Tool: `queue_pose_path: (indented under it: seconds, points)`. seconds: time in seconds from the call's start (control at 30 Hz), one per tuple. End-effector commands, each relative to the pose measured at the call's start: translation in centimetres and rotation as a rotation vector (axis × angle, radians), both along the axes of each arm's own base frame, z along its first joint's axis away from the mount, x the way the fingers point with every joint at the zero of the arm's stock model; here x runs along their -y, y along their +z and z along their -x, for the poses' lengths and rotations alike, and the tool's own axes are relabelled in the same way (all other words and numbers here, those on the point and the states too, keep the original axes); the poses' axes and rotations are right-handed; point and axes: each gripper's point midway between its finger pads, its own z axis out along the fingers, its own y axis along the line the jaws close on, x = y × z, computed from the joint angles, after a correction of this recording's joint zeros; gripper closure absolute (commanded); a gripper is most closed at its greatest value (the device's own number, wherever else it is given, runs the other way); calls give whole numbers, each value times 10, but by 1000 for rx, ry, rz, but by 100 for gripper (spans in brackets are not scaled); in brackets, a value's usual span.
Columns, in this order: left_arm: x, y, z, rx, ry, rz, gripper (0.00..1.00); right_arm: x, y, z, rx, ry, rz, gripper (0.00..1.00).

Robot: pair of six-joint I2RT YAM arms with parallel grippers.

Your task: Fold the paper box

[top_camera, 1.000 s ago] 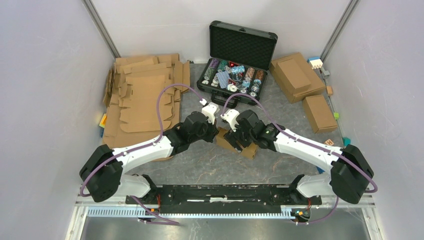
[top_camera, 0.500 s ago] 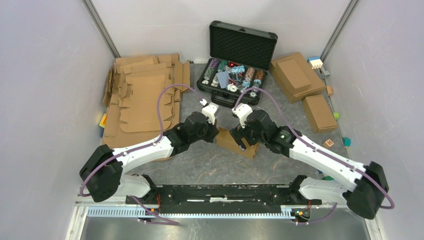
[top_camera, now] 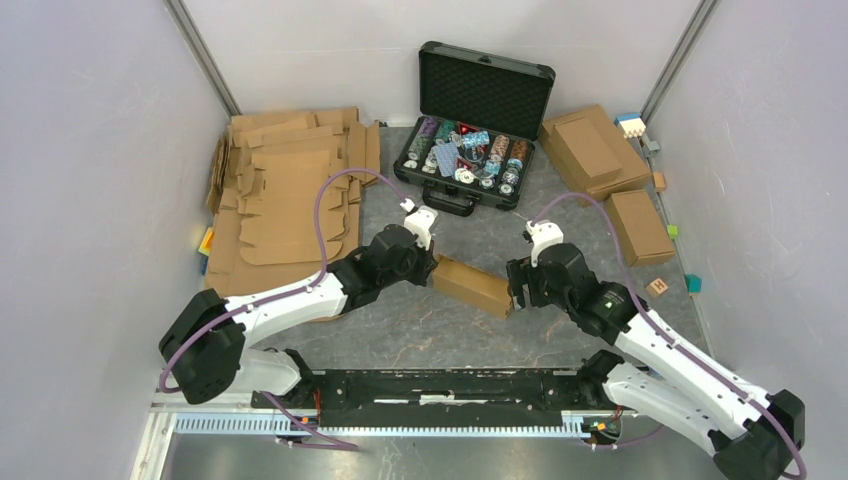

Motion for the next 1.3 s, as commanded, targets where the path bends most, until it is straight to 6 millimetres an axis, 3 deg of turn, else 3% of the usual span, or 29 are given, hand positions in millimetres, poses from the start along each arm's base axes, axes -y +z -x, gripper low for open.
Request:
queue_pose_path:
  seconds: [0.0,0.33,0.53,0.67,0.83,0.97,1.27]
  points:
    - [-4,-3,6,7,-21,-35,97,-11,-7,2,-57,-24,-135,15]
    - [-8,-8,7,-8,-18,-61,97,-9,-31,5,-135,-87,-220,30]
    - [-7,-9,8,-8,-23,-65,96,-19,-27,5,-135,-68,-333,41]
    - [-6,-8,8,-7,-23,-64,96,-19,-27,6,-146,-63,-339,53]
    - [-6,-9,9,-7,-26,-67,97,-23,-29,11,-176,-37,-342,57]
    - [-5,-9,9,-8,-29,-69,96,-23,-30,14,-209,-38,-331,68]
    - [-3,-10,10,-6,-32,-75,96,-21,-25,16,-292,-107,-314,70]
